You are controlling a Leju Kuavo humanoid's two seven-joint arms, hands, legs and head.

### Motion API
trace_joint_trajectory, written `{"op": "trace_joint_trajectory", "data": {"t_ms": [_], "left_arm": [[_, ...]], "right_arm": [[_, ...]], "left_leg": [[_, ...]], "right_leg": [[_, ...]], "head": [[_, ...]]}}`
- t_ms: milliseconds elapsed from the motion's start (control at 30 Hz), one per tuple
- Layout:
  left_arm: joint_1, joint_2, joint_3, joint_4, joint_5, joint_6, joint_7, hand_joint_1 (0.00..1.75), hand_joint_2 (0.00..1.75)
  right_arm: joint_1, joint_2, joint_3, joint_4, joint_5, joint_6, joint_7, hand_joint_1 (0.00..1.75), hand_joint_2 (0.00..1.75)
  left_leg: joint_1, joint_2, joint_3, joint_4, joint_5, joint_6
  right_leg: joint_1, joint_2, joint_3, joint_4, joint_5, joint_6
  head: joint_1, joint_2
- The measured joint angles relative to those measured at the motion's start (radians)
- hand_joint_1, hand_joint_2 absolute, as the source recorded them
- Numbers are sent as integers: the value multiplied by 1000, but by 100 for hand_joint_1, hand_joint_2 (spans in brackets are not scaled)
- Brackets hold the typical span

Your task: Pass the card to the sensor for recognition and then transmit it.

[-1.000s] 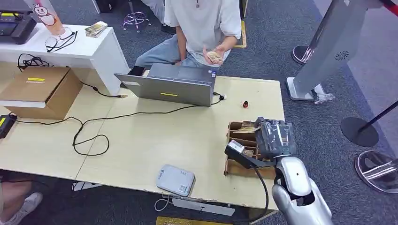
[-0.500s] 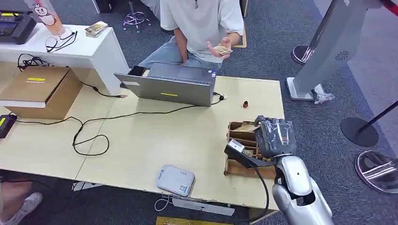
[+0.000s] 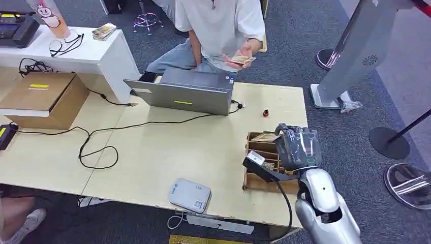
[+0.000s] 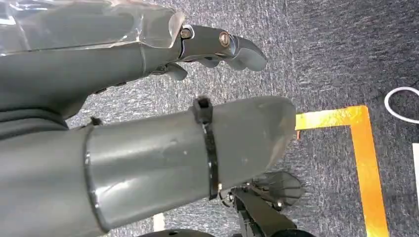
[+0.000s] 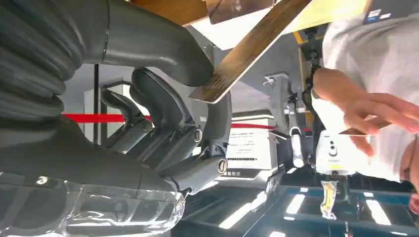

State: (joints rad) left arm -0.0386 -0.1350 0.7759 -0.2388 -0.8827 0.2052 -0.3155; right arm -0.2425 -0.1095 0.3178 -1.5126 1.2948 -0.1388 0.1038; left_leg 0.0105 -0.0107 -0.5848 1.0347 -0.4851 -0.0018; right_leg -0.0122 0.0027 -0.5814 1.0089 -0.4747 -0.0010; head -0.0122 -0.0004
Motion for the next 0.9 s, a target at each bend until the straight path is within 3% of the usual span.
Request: {"op": "trace_joint_trajectory", "data": {"t_ms": [367, 900], "left_arm": [[-1, 0, 7, 0, -6, -1, -1, 0, 0], [-4, 0, 21, -3, -15, -6, 0, 0, 0]], "right_arm": [[1, 0, 2, -37, -37, -41, -32, 175, 175], [11, 6, 3, -91, -129, -47, -81, 175, 175]], "left_leg": [[0, 0, 0, 0, 0, 0], [0, 0, 0, 0, 0, 0]], "right_leg": [[0, 0, 0, 0, 0, 0], [0, 0, 0, 0, 0, 0]], "head": [[0, 0], [0, 0]]}}
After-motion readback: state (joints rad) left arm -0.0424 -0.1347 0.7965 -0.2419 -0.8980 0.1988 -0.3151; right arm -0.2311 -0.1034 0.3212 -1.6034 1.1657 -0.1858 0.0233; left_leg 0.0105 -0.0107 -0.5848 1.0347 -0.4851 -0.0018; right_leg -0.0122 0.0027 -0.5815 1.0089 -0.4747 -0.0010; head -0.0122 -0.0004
